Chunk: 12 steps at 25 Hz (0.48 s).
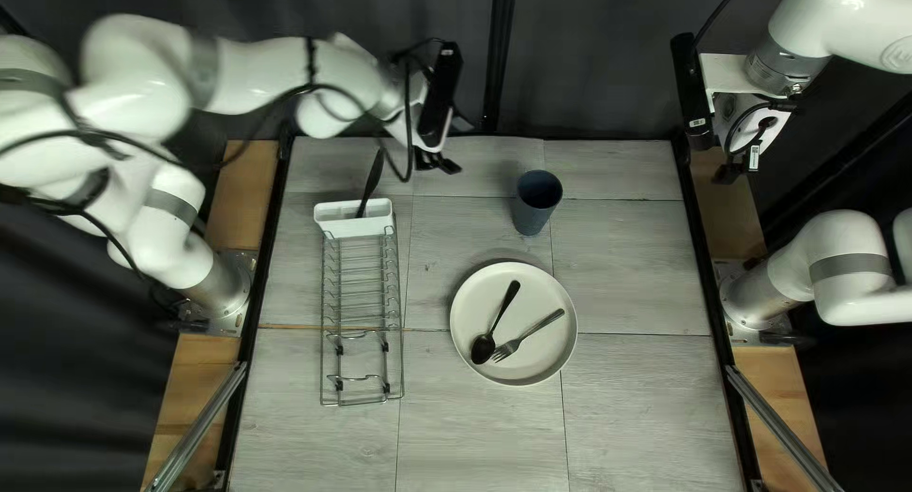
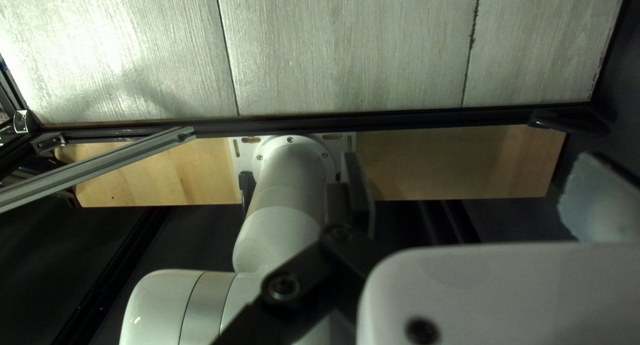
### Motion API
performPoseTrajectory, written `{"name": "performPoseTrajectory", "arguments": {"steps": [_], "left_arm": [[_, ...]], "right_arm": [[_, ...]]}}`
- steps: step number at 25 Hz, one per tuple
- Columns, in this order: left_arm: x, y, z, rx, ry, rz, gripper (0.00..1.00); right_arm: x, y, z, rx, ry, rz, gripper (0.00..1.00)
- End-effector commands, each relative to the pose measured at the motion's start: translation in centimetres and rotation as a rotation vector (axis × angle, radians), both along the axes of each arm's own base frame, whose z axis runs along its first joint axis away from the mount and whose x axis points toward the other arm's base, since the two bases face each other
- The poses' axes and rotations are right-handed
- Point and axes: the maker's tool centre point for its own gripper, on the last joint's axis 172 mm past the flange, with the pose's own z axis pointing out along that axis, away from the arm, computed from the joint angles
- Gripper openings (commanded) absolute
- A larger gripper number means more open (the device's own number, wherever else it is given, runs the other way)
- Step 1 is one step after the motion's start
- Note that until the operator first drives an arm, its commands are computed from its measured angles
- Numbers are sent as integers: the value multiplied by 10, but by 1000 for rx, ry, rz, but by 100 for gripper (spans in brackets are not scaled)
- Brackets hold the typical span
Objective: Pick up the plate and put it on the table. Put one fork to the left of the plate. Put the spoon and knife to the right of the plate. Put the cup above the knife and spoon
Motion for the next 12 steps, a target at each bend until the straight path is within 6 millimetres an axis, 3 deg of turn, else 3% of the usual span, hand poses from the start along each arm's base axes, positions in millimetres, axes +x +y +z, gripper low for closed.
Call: {"name": "performPoseTrajectory", "arguments": {"steps": [1, 6, 12], "left_arm": [[-53, -48, 46, 103, 205, 6, 100], [-63, -69, 62, 183, 368, 75, 100], [-63, -69, 62, 183, 368, 75, 100]], "right_arm": [[0, 0, 0, 0, 0, 0, 100], [0, 0, 0, 0, 0, 0, 100], [0, 0, 0, 0, 0, 0, 100]]}}
